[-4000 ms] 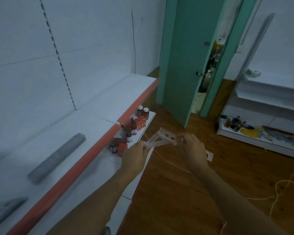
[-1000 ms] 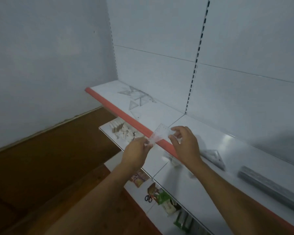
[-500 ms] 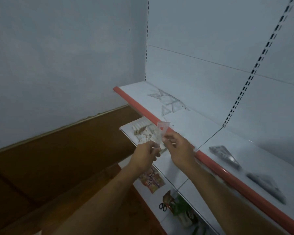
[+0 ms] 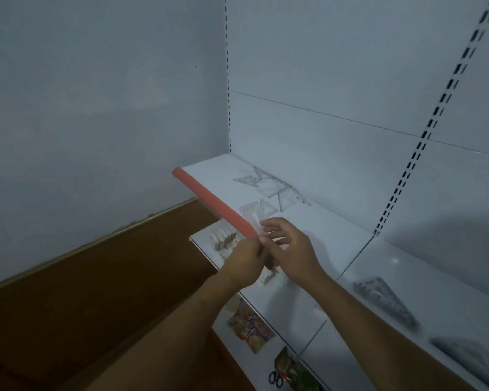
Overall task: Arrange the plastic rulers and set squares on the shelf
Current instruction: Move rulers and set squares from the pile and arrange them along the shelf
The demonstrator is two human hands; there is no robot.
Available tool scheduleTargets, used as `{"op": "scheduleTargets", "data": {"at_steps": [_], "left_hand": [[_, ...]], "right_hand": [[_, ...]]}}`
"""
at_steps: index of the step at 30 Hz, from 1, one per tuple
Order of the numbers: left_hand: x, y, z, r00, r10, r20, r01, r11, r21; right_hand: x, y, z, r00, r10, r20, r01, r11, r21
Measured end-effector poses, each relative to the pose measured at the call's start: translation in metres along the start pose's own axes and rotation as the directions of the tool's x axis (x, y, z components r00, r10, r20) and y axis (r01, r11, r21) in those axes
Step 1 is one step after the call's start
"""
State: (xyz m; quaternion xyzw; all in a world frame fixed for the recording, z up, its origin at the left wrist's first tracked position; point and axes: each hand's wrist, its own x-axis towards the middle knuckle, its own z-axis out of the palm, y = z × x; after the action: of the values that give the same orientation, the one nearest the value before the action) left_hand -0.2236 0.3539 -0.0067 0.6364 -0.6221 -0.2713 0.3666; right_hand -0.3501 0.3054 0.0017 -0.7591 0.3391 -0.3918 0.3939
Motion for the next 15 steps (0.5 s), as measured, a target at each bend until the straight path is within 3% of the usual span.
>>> {"op": "scheduleTargets", "data": {"at_steps": [8,15], "left_hand": [[0.056,0.023,0.04,0.981,0.096,0.168,-0.094,0.995,-0.022],[0.103,0.042,0.068,0.907,0.21,0.364,-0.198,0.978,-0.07]], "right_hand": [[0.016,0.04,-0.052,0.993,-0.003,-0.12,-0.016,0.986,-0.164],[0.013,0.059,-0.089,0.949,0.033,-0.314,-0.116,0.962,-0.248]]}}
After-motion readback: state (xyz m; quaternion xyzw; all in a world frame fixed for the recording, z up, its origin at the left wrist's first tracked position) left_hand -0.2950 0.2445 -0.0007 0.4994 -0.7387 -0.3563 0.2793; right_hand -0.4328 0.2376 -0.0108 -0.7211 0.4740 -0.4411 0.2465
